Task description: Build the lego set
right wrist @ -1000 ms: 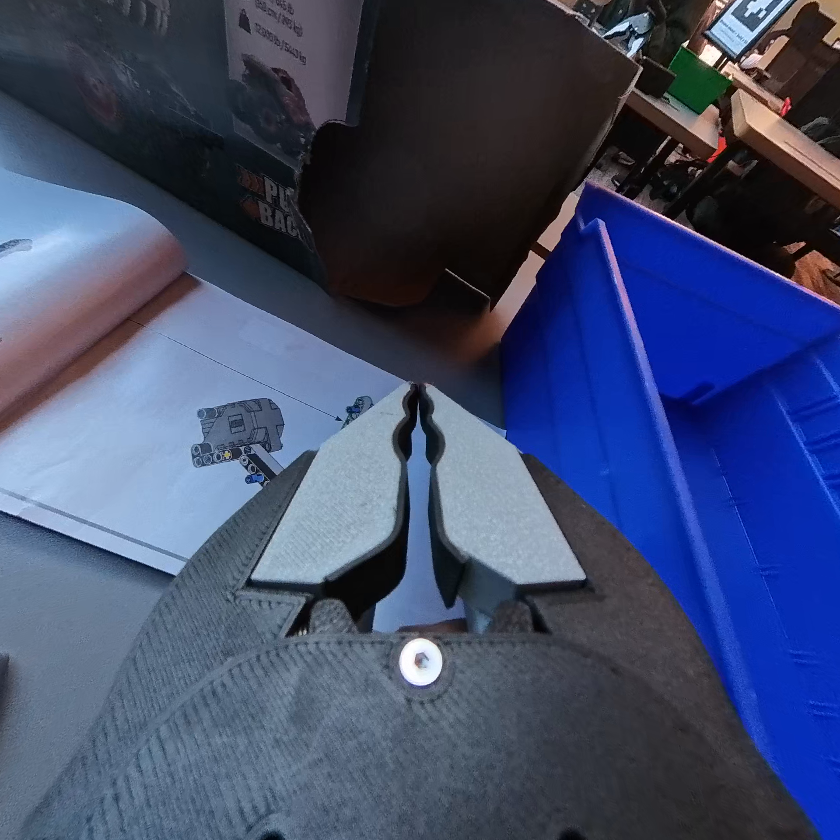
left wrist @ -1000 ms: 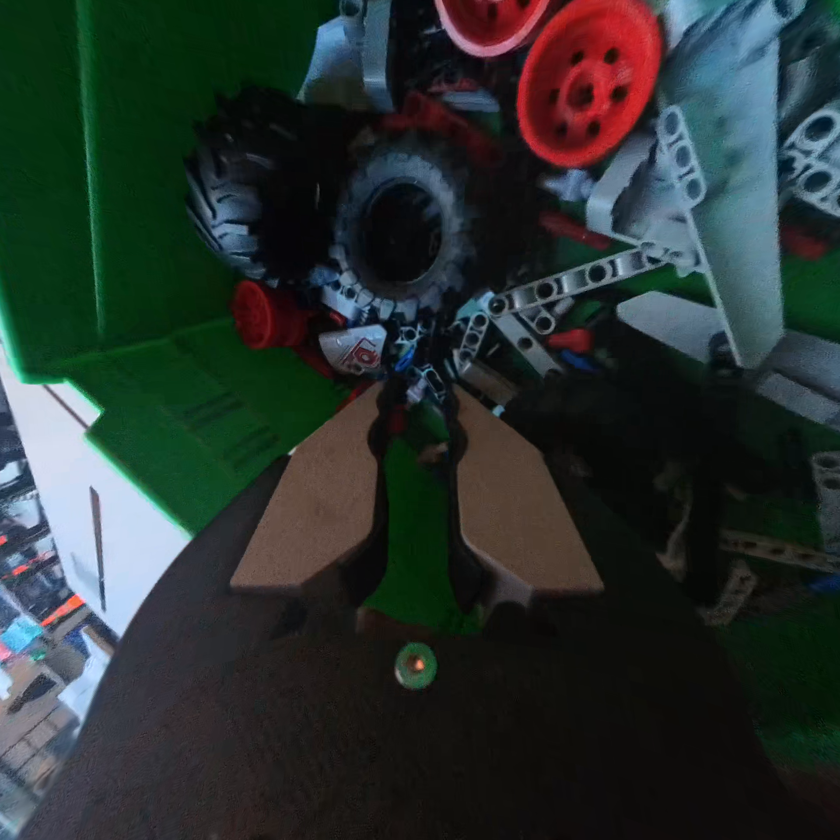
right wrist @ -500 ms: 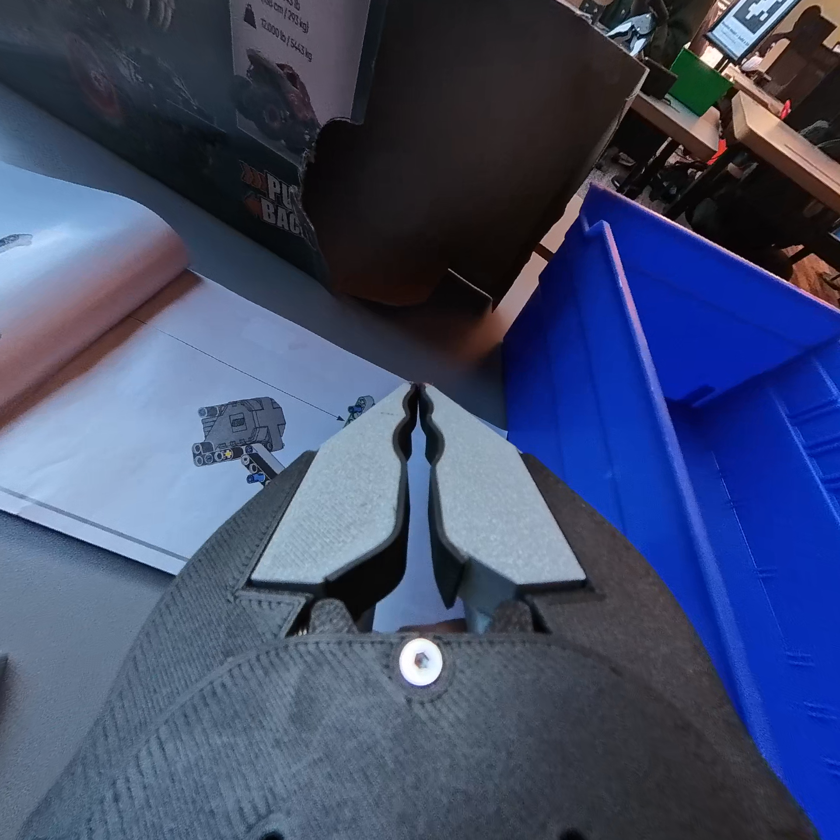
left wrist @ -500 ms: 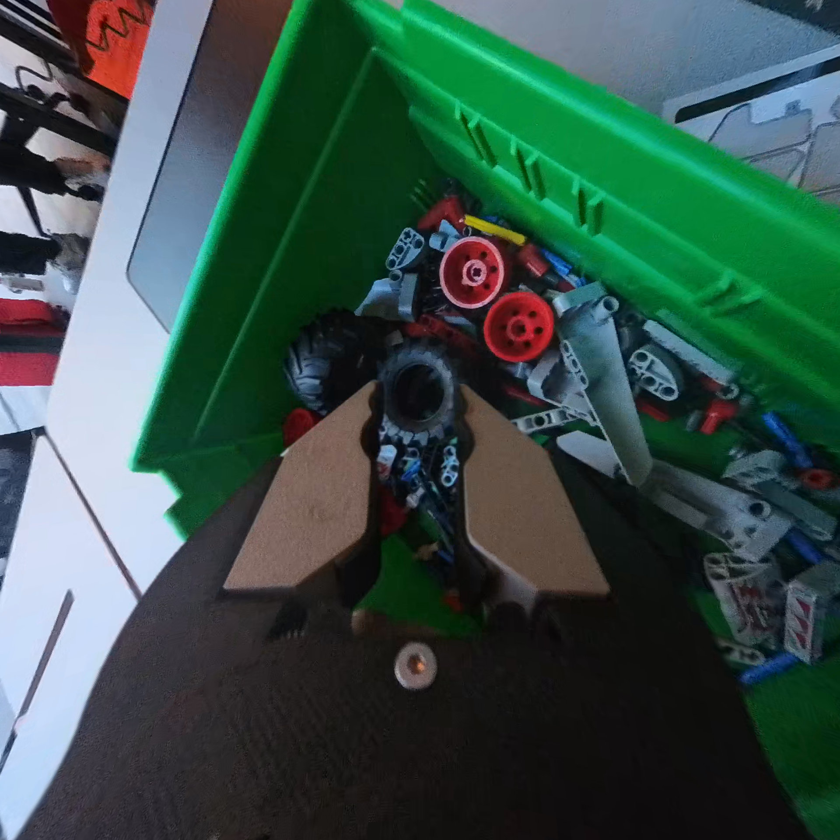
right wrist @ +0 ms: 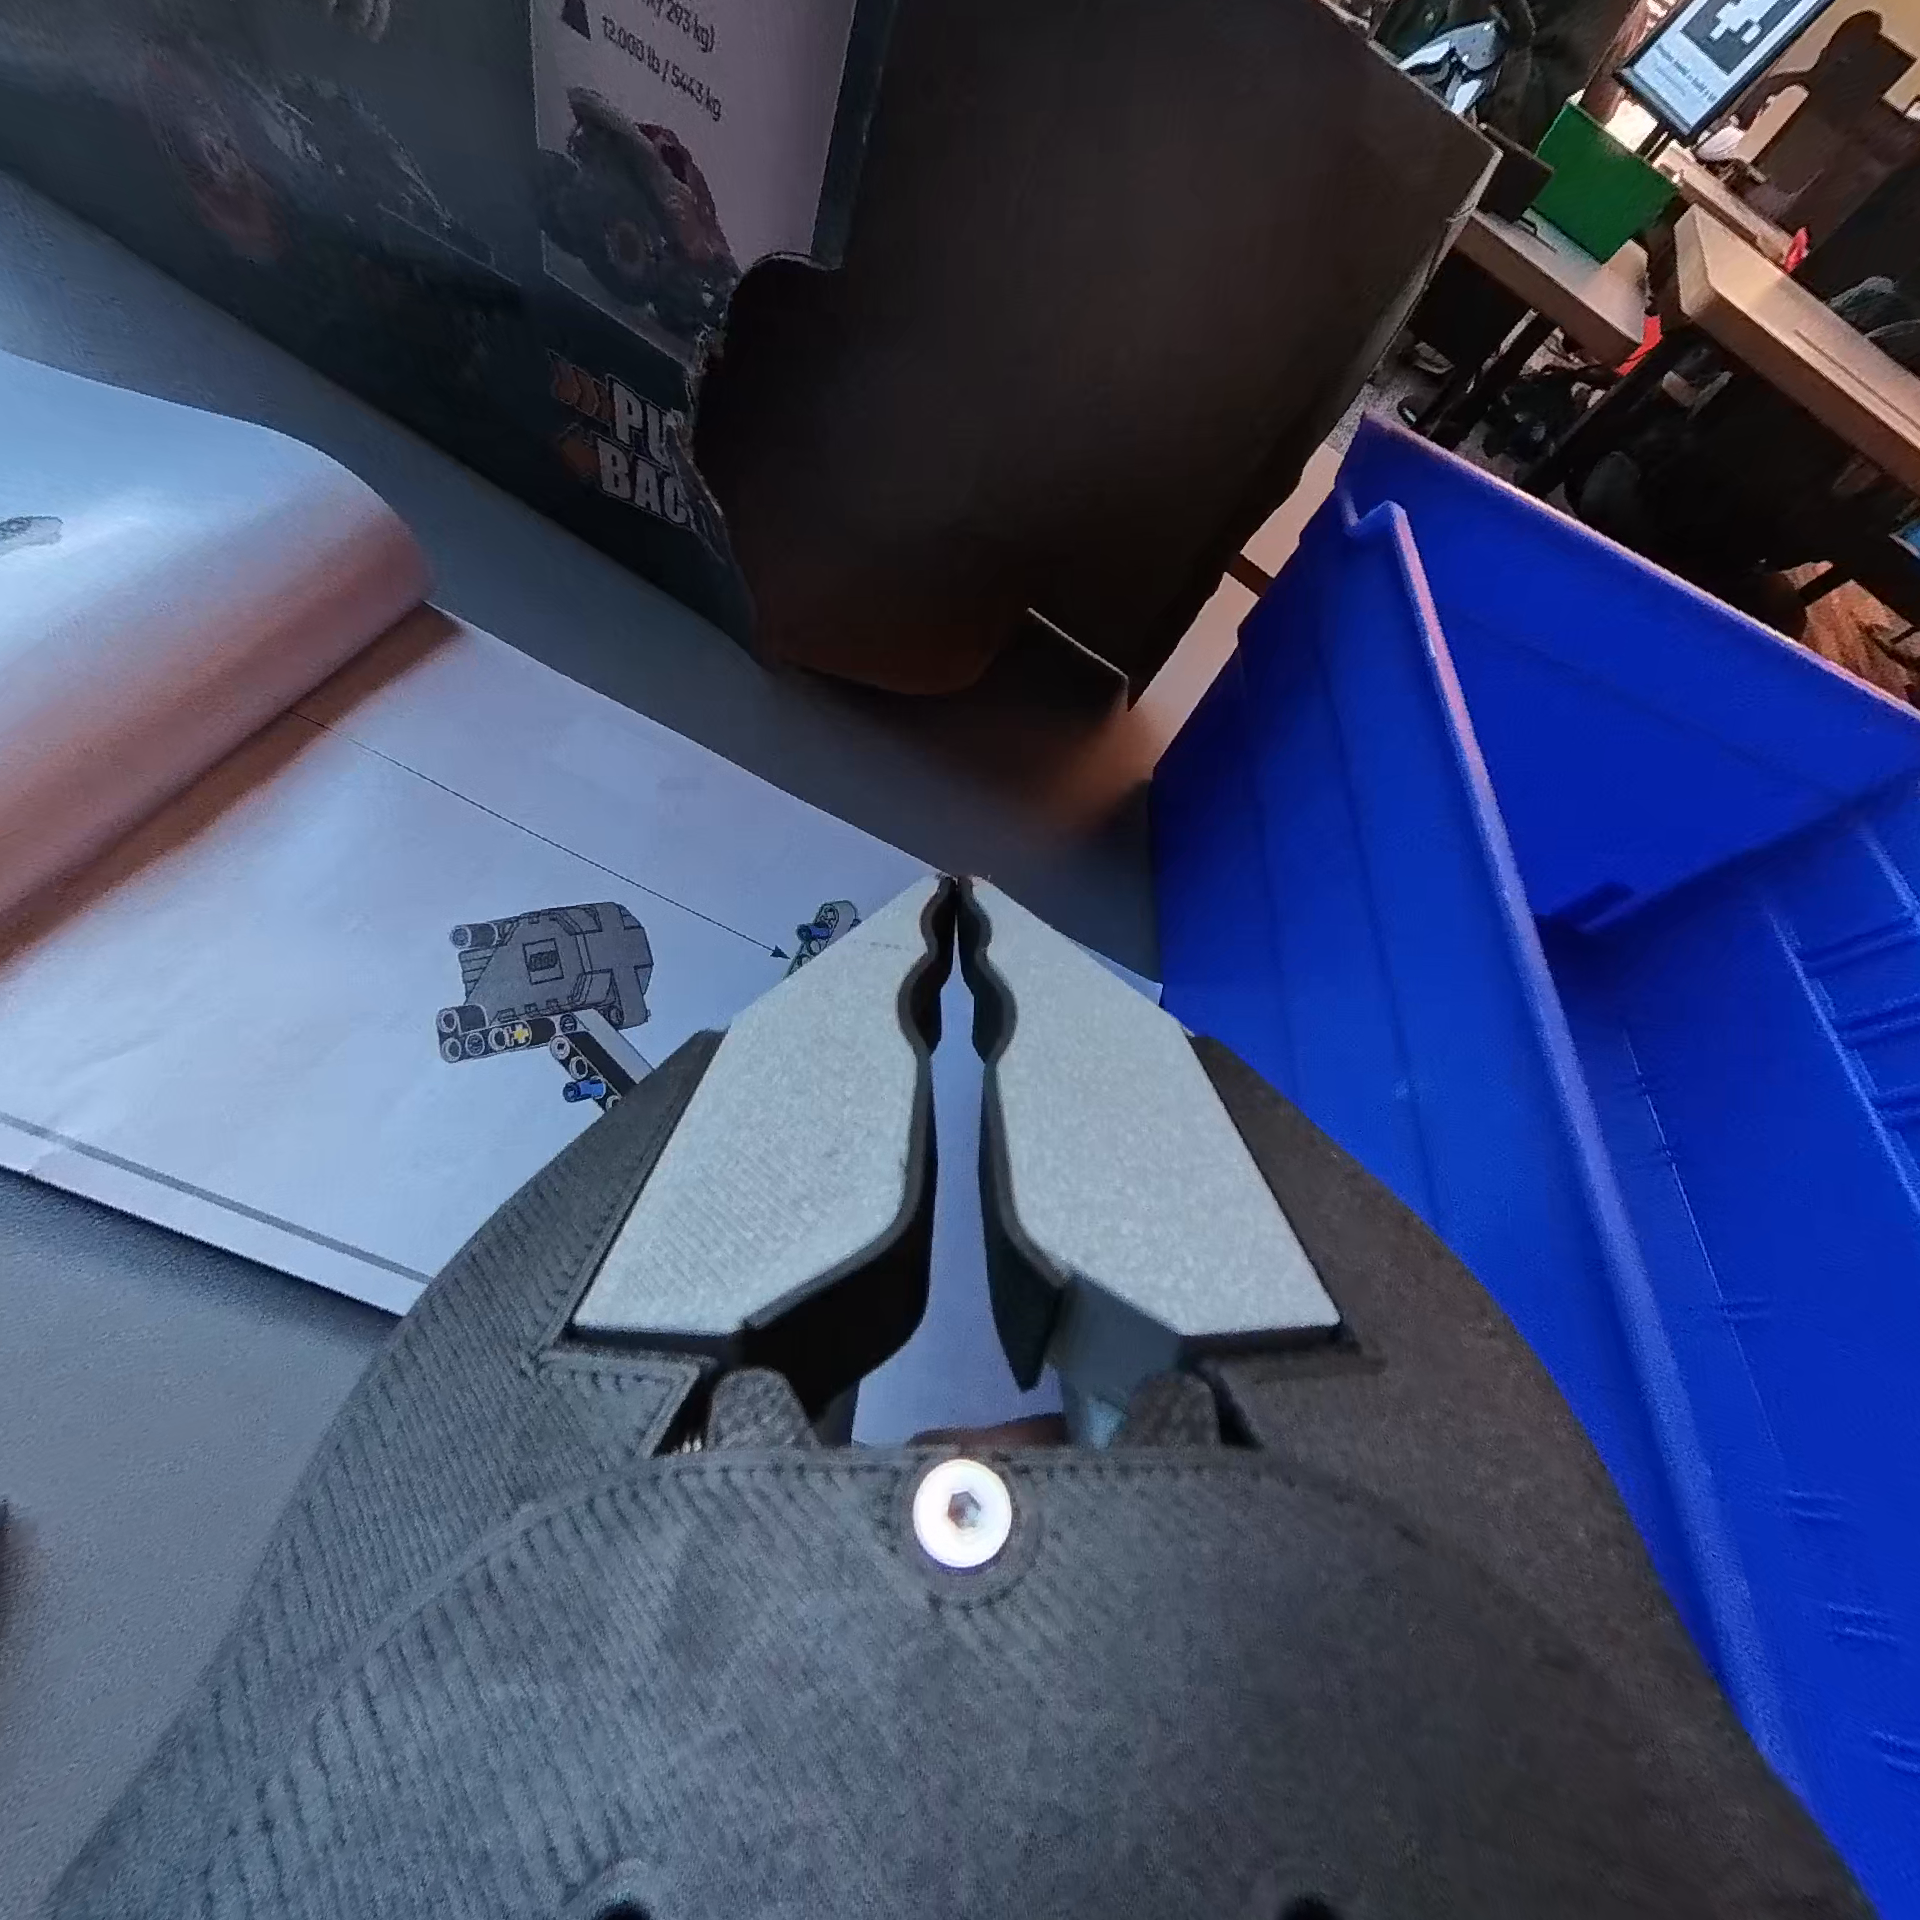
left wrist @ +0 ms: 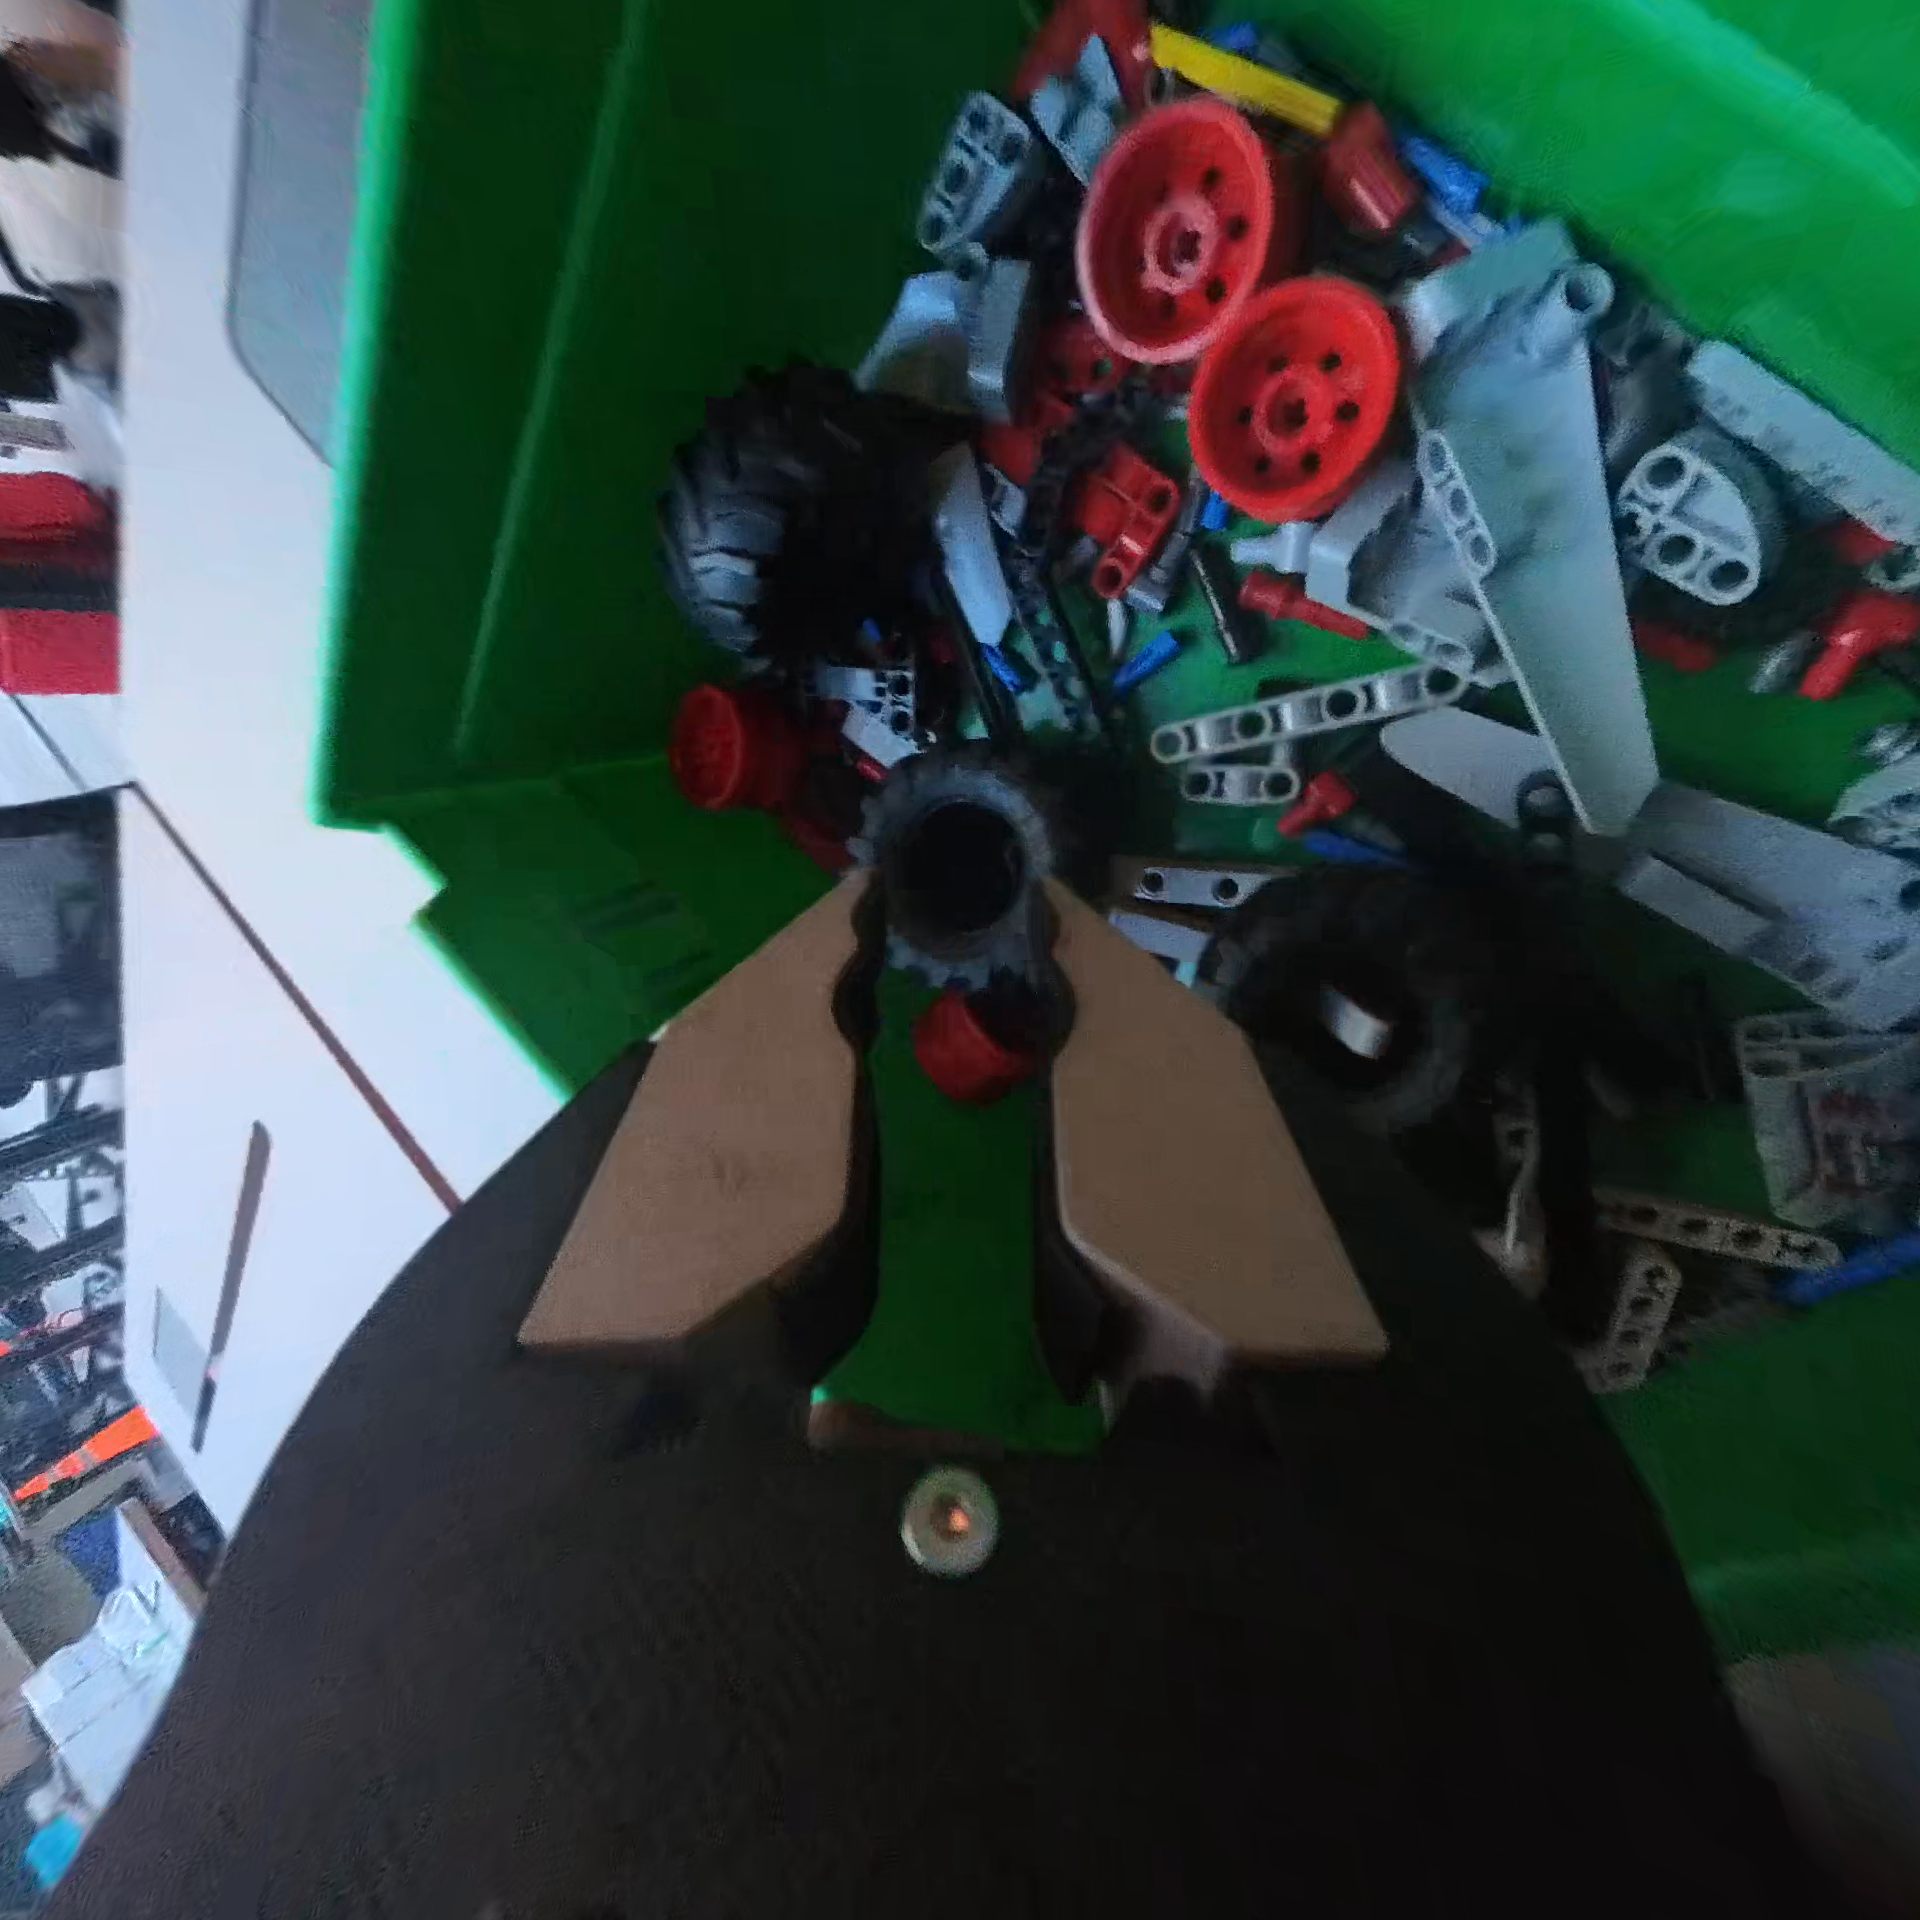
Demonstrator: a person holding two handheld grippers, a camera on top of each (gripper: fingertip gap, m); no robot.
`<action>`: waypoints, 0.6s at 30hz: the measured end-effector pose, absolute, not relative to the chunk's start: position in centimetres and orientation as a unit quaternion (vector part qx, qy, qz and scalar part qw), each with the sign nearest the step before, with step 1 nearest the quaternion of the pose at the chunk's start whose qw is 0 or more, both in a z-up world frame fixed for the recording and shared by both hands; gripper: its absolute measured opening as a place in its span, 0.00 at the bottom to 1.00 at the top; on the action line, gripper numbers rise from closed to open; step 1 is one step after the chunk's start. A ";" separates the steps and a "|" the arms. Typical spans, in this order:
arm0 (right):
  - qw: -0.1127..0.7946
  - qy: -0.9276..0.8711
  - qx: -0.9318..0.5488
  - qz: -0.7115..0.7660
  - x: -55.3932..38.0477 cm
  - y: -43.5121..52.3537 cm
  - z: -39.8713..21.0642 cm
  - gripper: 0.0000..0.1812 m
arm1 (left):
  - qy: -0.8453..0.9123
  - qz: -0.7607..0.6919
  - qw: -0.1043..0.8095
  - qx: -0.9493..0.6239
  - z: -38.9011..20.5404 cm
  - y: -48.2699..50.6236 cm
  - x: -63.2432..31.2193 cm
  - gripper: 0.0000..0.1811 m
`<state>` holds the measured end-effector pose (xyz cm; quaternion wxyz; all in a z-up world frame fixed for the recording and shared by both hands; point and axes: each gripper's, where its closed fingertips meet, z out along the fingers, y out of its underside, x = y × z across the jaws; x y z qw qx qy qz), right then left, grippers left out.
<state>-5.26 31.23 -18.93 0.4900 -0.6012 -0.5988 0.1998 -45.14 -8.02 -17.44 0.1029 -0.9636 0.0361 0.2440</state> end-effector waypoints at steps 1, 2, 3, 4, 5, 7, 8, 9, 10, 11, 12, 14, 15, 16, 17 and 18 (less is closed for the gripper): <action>0.490 -0.599 -0.601 0.200 -5.3 31.2 -18.9 0.00 | 0.024 0.252 0.124 -0.959 -16.6 -7.6 -45.6 0.14; 0.489 -0.599 -0.602 0.200 -5.3 31.2 -19.0 0.00 | 0.010 0.260 0.150 -0.954 -15.6 -7.1 -46.0 0.14; 0.489 -0.599 -0.602 0.200 -5.3 31.2 -19.0 0.00 | -0.006 0.269 0.181 -0.946 -14.6 -6.4 -46.6 0.14; 0.490 -0.598 -0.602 0.201 -5.3 31.2 -18.9 0.00 | -0.028 0.274 0.208 -0.939 -13.6 -5.9 -47.2 0.14; 0.490 -0.598 -0.601 0.203 -5.3 31.2 -18.9 0.00 | -0.052 0.271 0.233 -0.933 -12.8 -5.5 -47.5 0.14; 0.491 -0.596 -0.601 0.206 -5.3 31.1 -18.8 0.00 | -0.088 0.235 0.285 -0.925 -11.6 -4.6 -47.2 0.15; 0.491 -0.596 -0.600 0.210 -5.4 31.0 -18.7 0.00 | -0.100 0.223 0.299 -0.922 -11.1 -4.4 -46.9 0.15; 0.491 -0.596 -0.598 0.214 -5.4 30.9 -18.7 0.00 | -0.106 0.230 0.308 -0.917 -10.4 -4.4 -46.8 0.15; 0.490 -0.597 -0.597 0.217 -5.5 30.8 -18.6 0.00 | -0.109 0.245 0.313 -0.911 -9.8 -4.4 -46.7 0.16; 0.488 -0.599 -0.596 0.219 -5.5 30.7 -18.7 0.00 | -0.110 0.257 0.314 -0.907 -9.4 -4.4 -46.4 0.15; 0.486 -0.601 -0.595 0.221 -5.6 30.6 -18.7 0.00 | -0.111 0.263 0.313 -0.906 -9.1 -4.5 -45.9 0.16; 0.483 -0.603 -0.592 0.230 -5.7 30.3 -18.7 0.00 | -0.111 0.261 0.309 -0.908 -9.2 -4.1 -44.9 0.18; 0.482 -0.604 -0.590 0.235 -5.7 30.2 -18.6 0.00 | -0.109 0.250 0.306 -0.912 -9.5 -3.7 -44.4 0.18; 0.481 -0.605 -0.589 0.239 -5.7 30.1 -18.6 0.00 | -0.108 0.238 0.304 -0.916 -9.9 -3.3 -44.0 0.18; 0.480 -0.606 -0.586 0.243 -5.8 29.9 -18.5 0.00 | -0.108 0.229 0.303 -0.919 -10.2 -2.7 -43.8 0.18; 0.478 -0.608 -0.583 0.247 -5.8 29.7 -18.5 0.00 | -0.106 0.219 0.299 -0.923 -10.7 -2.1 -43.7 0.18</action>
